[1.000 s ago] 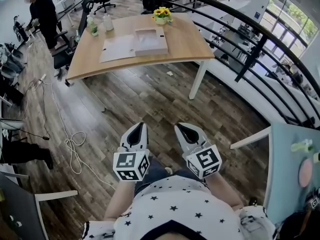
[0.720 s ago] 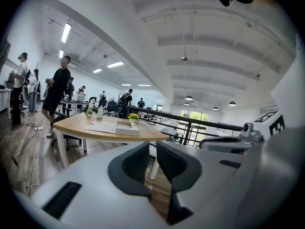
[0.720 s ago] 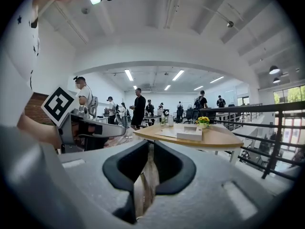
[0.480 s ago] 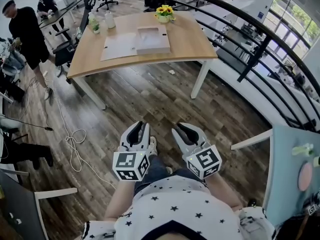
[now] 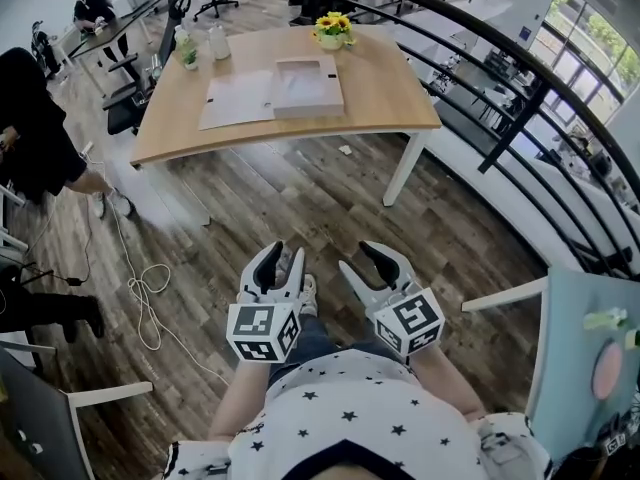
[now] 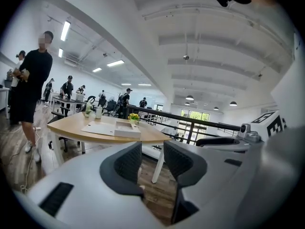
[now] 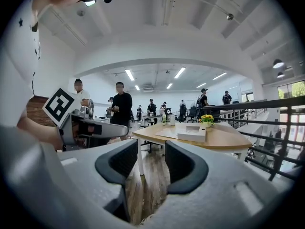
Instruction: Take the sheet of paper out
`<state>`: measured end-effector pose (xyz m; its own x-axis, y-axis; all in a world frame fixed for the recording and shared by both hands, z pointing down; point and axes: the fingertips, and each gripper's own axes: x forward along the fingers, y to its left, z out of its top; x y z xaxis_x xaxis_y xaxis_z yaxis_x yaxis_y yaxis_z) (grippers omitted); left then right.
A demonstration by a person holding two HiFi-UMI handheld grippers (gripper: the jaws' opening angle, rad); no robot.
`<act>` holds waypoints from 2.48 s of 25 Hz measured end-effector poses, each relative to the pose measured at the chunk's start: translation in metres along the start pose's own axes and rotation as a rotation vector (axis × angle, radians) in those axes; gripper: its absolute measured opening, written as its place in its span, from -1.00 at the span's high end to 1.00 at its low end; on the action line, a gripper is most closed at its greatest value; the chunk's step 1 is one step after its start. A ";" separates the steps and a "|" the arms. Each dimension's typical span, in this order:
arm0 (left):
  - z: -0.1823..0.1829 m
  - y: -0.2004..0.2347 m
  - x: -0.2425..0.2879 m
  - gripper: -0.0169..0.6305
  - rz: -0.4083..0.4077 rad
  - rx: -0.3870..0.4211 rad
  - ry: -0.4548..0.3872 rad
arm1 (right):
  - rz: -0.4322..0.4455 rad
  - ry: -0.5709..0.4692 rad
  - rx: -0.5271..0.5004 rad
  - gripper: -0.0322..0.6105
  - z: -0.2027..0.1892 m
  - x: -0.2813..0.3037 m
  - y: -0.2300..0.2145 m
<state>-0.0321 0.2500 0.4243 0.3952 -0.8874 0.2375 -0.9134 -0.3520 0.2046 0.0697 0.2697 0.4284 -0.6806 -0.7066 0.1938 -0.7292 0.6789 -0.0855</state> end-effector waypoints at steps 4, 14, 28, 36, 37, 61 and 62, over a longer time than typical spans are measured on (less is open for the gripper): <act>0.007 0.015 0.024 0.52 0.014 -0.007 -0.002 | -0.002 -0.002 0.004 0.38 0.007 0.024 -0.020; 0.033 0.063 0.090 0.52 0.038 -0.020 0.026 | -0.004 0.014 0.007 0.37 0.033 0.096 -0.067; 0.091 0.134 0.191 0.52 -0.012 -0.005 0.033 | -0.031 0.009 0.028 0.37 0.074 0.208 -0.125; 0.110 0.176 0.242 0.52 -0.030 -0.009 0.040 | -0.050 0.005 0.035 0.37 0.087 0.265 -0.153; 0.112 0.180 0.247 0.52 -0.032 -0.011 0.041 | -0.053 0.006 0.036 0.37 0.089 0.271 -0.156; 0.137 0.247 0.355 0.54 -0.003 -0.037 0.072 | -0.066 0.005 0.074 0.37 0.100 0.358 -0.229; 0.139 0.250 0.363 0.54 0.002 -0.038 0.073 | -0.064 0.004 0.074 0.37 0.101 0.364 -0.236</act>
<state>-0.1304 -0.2014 0.4300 0.4010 -0.8634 0.3062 -0.9102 -0.3375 0.2401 -0.0133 -0.1675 0.4205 -0.6324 -0.7470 0.2052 -0.7744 0.6159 -0.1445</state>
